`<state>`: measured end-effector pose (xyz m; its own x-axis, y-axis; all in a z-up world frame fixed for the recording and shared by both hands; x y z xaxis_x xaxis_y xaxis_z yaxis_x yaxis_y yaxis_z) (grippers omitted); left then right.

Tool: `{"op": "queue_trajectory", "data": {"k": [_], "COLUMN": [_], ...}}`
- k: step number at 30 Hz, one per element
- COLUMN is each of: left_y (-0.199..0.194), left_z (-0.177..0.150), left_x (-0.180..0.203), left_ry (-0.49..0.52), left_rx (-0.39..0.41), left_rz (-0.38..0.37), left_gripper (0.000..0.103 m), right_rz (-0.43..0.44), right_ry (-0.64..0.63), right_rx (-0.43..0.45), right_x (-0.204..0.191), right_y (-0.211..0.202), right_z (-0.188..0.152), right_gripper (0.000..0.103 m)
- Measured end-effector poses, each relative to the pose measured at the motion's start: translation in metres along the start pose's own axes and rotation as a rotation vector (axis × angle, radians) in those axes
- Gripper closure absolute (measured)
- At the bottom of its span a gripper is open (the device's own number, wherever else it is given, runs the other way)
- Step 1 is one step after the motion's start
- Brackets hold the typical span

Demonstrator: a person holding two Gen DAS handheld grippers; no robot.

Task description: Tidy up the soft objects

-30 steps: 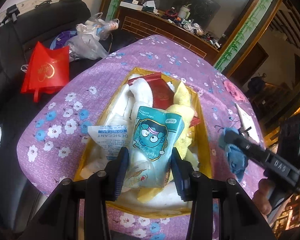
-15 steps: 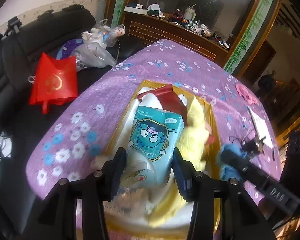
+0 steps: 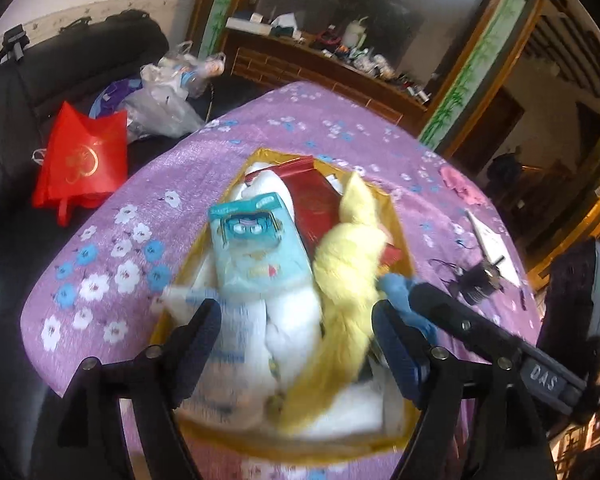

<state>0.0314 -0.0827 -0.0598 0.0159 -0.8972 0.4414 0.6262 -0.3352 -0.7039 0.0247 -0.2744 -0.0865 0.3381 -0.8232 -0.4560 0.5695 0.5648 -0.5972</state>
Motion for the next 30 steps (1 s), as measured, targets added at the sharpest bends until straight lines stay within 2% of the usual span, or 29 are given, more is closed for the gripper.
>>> {"op": "queue_trajectory", "data": {"k": [6,9,11,13,19,23,27,30], "left_y": [-0.025,-0.027,-0.028,-0.031,-0.039,-0.034,-0.033,-0.034], "left_z": [-0.030,-0.041,-0.046,-0.049,-0.057,-0.065,-0.068,-0.070], "left_x": [0.006,0.010,0.014,0.016,0.020,0.020,0.024,0.026], "left_ry": [0.027,0.048,0.085,0.093,0.117,0.112,0.117,0.131], "left_rx": [0.057,0.045,0.048,0.054,0.083,0.065,0.061,0.072], "left_rz": [0.125,0.207,0.293,0.320,0.350,0.346,0.346,0.356], "left_gripper": [0.019,0.019,0.019,0.019,0.017,0.017,0.017,0.017], "right_rz": [-0.041,-0.086,-0.063,-0.044,-0.043,-0.023,-0.044,-0.037], "right_ry": [-0.002,-0.011,-0.016,-0.011,-0.022,-0.003,-0.025,-0.045], "right_rx": [0.010,-0.010,-0.024,-0.043,-0.015,-0.029,-0.015,0.004], "right_x": [-0.011,-0.012,-0.014,-0.015,-0.023,-0.024,-0.029,-0.033], "right_y": [-0.026,-0.034,-0.037,-0.037,-0.042,-0.041,-0.047,-0.050], "right_z": [-0.015,-0.027,-0.031,-0.032,-0.032,-0.035,-0.035,-0.034], "right_gripper": [0.034,0.034,0.033,0.033,0.033,0.033,0.033,0.028]}}
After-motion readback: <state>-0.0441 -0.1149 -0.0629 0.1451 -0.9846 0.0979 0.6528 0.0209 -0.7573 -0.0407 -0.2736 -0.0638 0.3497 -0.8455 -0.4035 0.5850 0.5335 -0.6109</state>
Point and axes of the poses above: each gripper's, at about its wrist camera, not at the fingertips, and y roughly the way its jaws point, x to its right, z to its top, the point moved 3 cm from there along y, roughly the way its jaws point, and after that the axes turned 9 degrees about -y, right-handed, at the moved point
